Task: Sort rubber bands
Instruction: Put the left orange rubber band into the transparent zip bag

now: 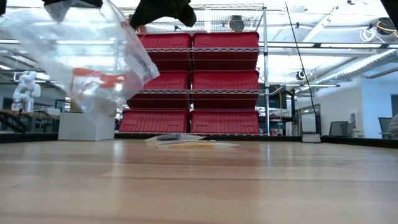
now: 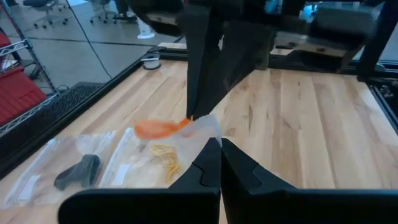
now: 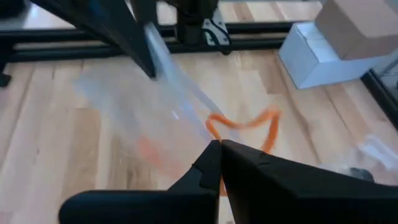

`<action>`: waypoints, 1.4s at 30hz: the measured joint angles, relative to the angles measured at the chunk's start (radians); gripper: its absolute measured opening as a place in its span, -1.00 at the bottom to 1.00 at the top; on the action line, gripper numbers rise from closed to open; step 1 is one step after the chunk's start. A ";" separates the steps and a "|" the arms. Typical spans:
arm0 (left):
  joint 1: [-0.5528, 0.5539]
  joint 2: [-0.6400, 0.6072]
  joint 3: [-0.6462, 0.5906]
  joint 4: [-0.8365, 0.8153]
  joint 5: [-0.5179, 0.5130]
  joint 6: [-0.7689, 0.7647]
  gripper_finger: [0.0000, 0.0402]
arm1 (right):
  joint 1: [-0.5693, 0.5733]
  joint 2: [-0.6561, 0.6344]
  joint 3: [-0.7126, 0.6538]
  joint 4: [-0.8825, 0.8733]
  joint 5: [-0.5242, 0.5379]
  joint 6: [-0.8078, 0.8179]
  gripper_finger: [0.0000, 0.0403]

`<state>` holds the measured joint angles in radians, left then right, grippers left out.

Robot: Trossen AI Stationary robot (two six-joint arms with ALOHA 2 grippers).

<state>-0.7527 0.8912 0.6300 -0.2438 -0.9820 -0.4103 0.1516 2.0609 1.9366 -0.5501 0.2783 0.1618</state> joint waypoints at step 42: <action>0.059 0.023 0.000 0.008 0.099 0.034 -1.00 | -0.014 0.030 0.002 0.060 -0.229 -0.108 -1.00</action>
<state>-0.6941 0.9142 0.6300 -0.2357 -0.8831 -0.3763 0.1378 2.0910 1.9385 -0.4901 0.0493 0.0542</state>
